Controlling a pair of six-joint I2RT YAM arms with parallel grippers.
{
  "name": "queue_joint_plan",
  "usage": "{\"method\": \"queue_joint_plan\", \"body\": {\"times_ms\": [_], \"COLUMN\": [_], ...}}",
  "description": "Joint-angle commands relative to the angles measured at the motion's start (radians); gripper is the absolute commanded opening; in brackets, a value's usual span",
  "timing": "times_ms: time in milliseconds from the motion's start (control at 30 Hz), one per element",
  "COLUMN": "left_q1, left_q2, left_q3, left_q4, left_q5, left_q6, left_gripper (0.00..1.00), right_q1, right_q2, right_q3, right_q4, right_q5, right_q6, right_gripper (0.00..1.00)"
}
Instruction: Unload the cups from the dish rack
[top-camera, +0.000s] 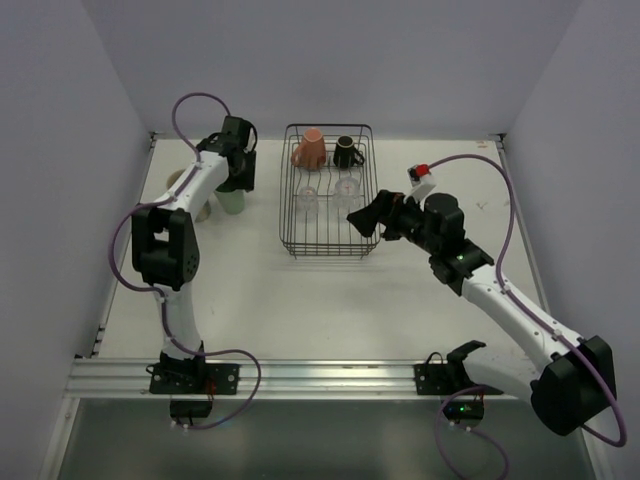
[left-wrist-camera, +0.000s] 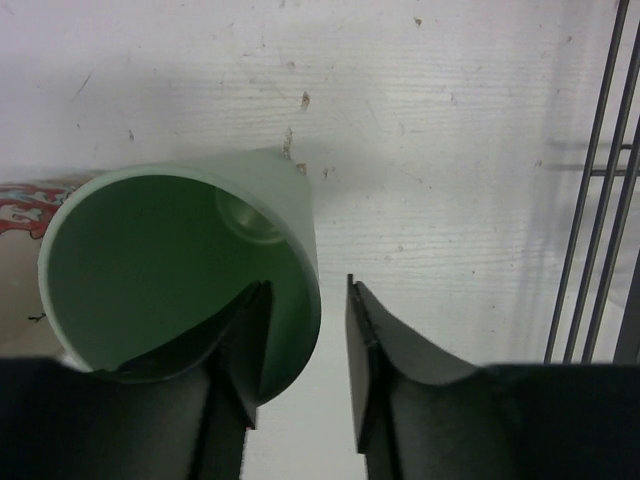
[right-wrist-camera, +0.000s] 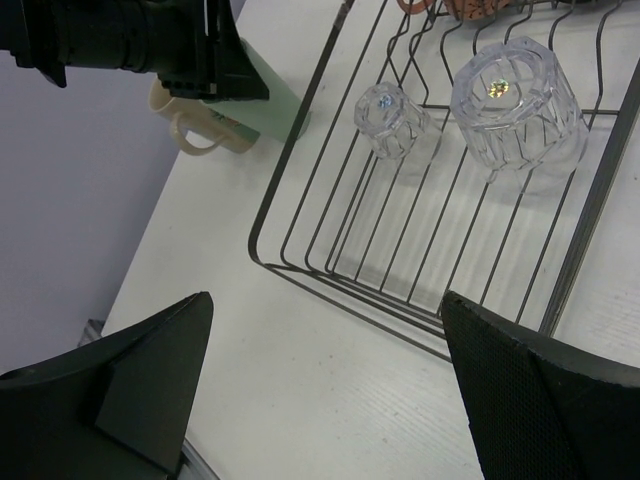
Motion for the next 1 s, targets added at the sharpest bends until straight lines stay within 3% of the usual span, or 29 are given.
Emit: {"method": "queue_joint_plan", "body": {"times_ms": [0, 333, 467, 767, 967], "left_q1": [0.004, 0.001, -0.013, -0.035, -0.041], "left_q2": [-0.009, -0.102, -0.148, -0.438, -0.776], "left_q3": [0.004, 0.046, 0.047, -0.062, -0.434], "left_q4": [0.035, 0.023, 0.036, 0.203, 0.459], "left_q5": [0.012, -0.036, -0.025, 0.169, 0.439], "left_q6": [0.014, -0.008, -0.011, -0.077, -0.170], "left_gripper": [0.48, 0.78, 0.95, 1.00, 1.00], "right_q1": [0.008, 0.021, 0.057, 0.111, 0.111], "right_q2": [0.011, 0.083, 0.162, 0.328, 0.524], "right_q3": [0.057, 0.137, 0.191, 0.362, 0.528], "right_q4": [-0.006, -0.096, -0.139, -0.228, -0.282], "right_q5": [0.033, 0.127, 0.187, 0.395, 0.464], "right_q6": [-0.031, -0.097, -0.140, -0.261, -0.313], "right_gripper": [0.99, 0.99, 0.99, 0.95, 0.94]}}
